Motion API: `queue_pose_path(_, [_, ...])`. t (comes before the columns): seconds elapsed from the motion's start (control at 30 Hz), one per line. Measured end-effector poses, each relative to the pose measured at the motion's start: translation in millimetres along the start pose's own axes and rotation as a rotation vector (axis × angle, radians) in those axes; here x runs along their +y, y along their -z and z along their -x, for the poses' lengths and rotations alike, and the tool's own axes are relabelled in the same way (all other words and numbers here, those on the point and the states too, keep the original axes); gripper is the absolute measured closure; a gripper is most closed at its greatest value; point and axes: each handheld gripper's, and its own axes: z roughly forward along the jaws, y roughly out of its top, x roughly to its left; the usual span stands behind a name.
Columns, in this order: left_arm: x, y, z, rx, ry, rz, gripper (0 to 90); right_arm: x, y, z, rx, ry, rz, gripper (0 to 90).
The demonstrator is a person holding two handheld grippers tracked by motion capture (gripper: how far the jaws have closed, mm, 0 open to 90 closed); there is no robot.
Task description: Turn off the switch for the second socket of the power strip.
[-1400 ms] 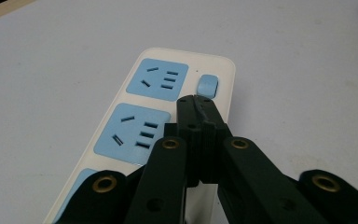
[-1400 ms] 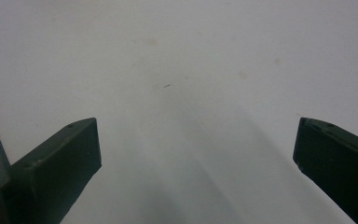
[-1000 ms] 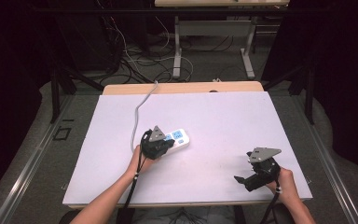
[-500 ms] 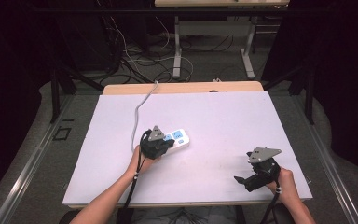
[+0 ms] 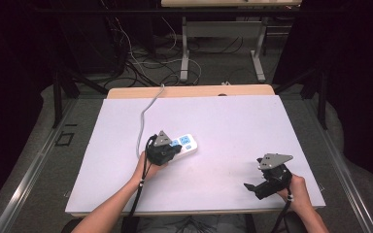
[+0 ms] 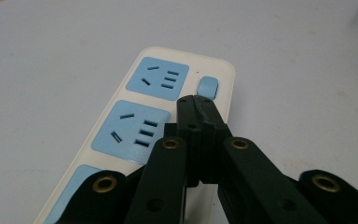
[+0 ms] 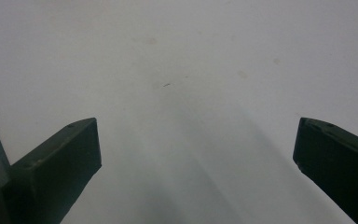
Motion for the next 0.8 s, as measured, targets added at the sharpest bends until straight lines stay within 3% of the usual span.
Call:
queue_pose_path(0.23, [1.4, 0.2, 2.7, 0.005, -0.030, -0.011, 90.0, 0.3, -0.6, -0.2, 0.000, 0.004, 0.005, 0.4])
queue_pose_path(0.8, [4.7, 2.8, 6.7, 0.030, -0.054, -0.012, 90.0, 0.3, 0.0, -0.2, 0.002, 0.005, 0.003, 0.5])
